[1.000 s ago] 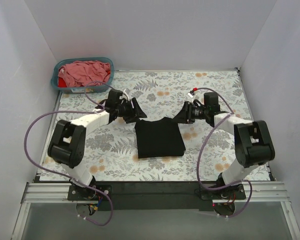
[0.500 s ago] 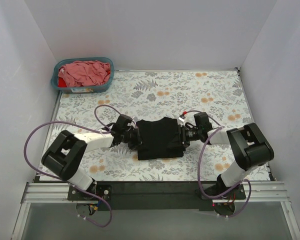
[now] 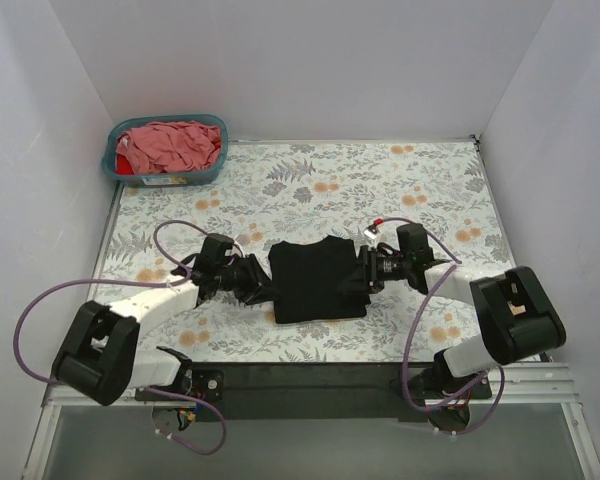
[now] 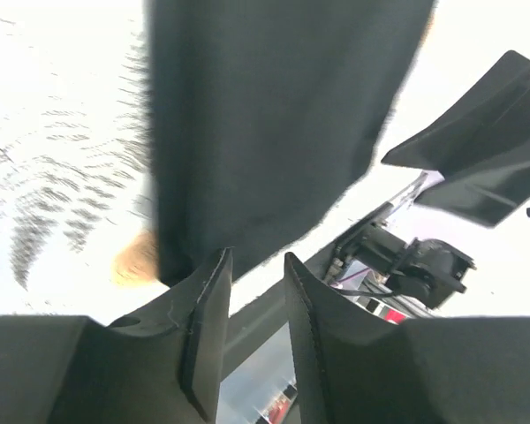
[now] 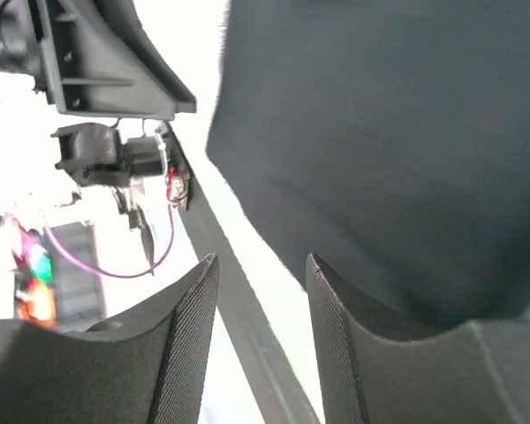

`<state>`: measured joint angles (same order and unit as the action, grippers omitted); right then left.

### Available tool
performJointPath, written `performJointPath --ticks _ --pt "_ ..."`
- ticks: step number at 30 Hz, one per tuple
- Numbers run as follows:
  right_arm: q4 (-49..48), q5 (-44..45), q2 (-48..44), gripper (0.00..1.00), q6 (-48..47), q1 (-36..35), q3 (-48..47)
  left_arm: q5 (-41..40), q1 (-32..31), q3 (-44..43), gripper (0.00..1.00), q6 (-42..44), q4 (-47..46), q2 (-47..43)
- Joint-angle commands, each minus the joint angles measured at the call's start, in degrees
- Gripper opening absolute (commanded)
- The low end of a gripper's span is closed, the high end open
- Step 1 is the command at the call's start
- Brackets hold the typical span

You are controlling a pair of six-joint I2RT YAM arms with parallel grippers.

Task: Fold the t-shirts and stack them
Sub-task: Fold the tshirt

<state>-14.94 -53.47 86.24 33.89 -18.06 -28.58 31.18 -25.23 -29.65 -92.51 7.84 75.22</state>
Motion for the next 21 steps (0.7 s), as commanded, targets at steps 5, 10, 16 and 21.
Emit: performJointPath --ticks 5,10,16,21 --pt "-8.83 5.92 -6.08 0.52 11.10 -14.25 -7.19 -0.42 -3.24 -2.87 0.25 -0.48 3.41 -4.39" --pt "-18.71 7.77 3.04 0.50 17.43 -19.81 -5.97 -0.24 -6.67 -4.37 0.09 -2.93 2.97 3.51" --pt "-24.26 7.95 16.14 0.45 19.64 -21.66 -0.87 -0.07 -6.67 2.04 0.00 -6.54 2.27 6.87" --pt "-24.35 7.95 17.66 0.44 19.02 -21.31 -0.16 -0.94 -5.88 3.72 0.00 -6.37 3.14 5.65"
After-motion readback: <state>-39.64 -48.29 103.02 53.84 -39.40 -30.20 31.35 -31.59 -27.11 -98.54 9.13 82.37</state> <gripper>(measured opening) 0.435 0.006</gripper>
